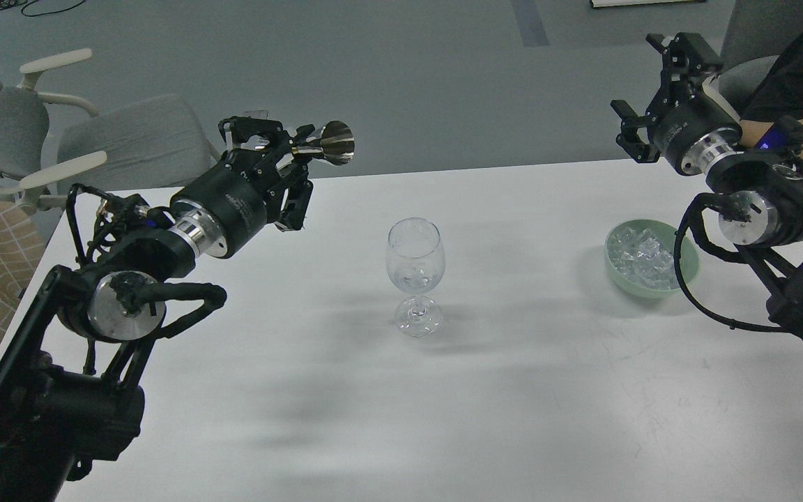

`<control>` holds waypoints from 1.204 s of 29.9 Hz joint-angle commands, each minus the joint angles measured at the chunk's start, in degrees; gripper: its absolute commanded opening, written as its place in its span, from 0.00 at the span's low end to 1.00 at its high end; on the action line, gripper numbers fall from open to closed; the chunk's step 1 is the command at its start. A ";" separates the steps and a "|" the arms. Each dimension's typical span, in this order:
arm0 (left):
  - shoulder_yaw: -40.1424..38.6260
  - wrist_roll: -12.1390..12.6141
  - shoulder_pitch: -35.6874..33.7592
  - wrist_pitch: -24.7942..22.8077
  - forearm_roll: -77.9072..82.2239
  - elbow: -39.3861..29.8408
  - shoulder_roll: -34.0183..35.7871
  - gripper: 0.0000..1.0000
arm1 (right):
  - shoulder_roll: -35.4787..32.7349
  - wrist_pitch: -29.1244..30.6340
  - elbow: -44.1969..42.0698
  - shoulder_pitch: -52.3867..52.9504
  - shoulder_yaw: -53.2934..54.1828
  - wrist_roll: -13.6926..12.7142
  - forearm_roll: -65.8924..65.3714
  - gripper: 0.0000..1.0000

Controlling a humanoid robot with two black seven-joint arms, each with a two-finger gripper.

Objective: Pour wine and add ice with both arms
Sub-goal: 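Turn the jigger upright and carry it back toward its spot, then lower the jigger onto the table and open the left gripper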

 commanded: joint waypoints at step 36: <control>-21.35 -7.52 14.59 -16.55 -16.35 25.41 -10.94 0.12 | 1.08 -1.49 0.07 -1.14 -0.01 0.00 -0.09 1.00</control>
